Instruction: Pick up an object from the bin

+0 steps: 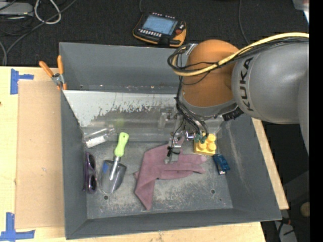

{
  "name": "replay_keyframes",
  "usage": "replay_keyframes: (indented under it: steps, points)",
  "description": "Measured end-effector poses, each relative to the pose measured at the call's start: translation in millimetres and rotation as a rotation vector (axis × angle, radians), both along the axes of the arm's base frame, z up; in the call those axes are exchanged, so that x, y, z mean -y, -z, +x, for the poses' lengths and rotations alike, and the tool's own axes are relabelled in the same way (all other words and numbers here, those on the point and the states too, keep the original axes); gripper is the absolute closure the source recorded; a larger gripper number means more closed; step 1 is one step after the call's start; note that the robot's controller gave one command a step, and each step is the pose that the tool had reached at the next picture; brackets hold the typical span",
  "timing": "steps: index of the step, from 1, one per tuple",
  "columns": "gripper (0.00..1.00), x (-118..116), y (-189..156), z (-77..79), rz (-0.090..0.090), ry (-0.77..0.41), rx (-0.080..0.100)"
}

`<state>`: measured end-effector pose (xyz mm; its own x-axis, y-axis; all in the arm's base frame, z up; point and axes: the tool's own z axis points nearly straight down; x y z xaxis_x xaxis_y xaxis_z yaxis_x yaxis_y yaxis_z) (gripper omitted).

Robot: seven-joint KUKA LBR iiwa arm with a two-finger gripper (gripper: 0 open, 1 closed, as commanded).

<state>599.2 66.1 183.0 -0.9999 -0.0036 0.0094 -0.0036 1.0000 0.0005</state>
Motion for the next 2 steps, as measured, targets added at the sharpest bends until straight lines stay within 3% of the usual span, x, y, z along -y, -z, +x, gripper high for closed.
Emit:
replay_keyframes:
  steps: [1,2]
  points:
    - [0.0,0.5,-4.3,1.8,0.001,0.003,0.008]
    - [0.0,34.5,102.9,14.4,0.002,-0.179,0.007]
